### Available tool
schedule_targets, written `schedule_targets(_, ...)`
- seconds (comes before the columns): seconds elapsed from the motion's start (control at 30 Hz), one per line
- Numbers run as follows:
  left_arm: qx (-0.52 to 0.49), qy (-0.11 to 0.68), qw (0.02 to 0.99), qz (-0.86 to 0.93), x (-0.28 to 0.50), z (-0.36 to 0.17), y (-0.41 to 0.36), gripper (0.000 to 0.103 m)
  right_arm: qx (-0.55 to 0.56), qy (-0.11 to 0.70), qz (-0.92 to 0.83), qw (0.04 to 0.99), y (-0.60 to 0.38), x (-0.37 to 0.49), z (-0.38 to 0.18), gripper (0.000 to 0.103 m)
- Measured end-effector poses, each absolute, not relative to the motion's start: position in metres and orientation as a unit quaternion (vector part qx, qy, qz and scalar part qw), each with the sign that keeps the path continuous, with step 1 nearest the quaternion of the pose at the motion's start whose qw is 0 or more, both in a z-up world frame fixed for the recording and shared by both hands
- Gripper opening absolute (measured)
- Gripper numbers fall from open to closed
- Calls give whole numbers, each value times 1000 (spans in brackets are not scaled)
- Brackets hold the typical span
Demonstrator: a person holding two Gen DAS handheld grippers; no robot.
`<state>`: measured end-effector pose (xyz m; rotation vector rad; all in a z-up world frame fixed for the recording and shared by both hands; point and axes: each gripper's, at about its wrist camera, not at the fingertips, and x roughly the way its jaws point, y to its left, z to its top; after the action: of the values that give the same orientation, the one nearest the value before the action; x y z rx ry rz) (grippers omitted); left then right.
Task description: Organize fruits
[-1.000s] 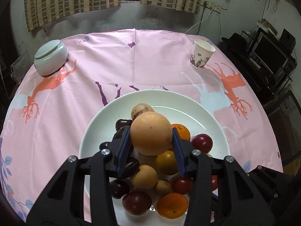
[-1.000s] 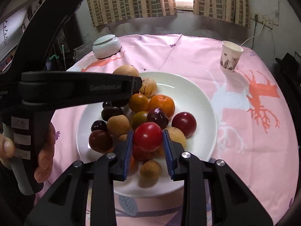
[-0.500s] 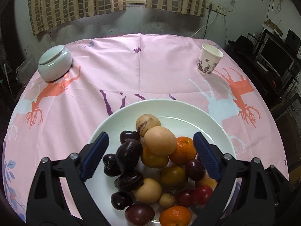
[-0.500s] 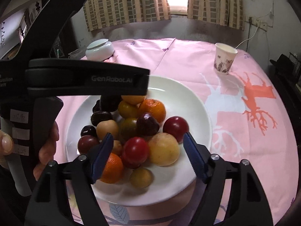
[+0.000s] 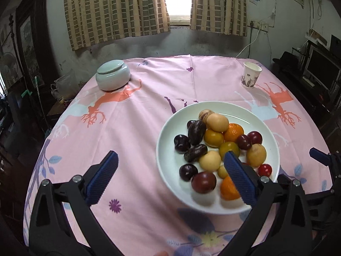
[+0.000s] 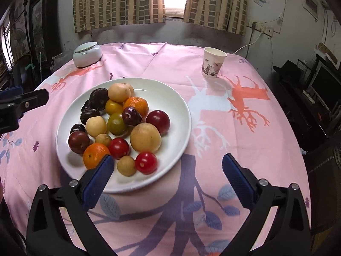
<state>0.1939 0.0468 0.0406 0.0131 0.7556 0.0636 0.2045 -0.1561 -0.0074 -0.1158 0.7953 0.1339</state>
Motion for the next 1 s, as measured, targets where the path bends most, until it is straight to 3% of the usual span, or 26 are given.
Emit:
schedule_targets(0.43, -8, 404, 915, 11, 88, 16, 53, 101, -38, 390, 61, 918, -159, 100, 2, 102)
schedule_targets(1.0, 10, 398, 917, -3, 63, 23, 38, 101, -51, 399, 54, 914, -147, 84, -2, 102)
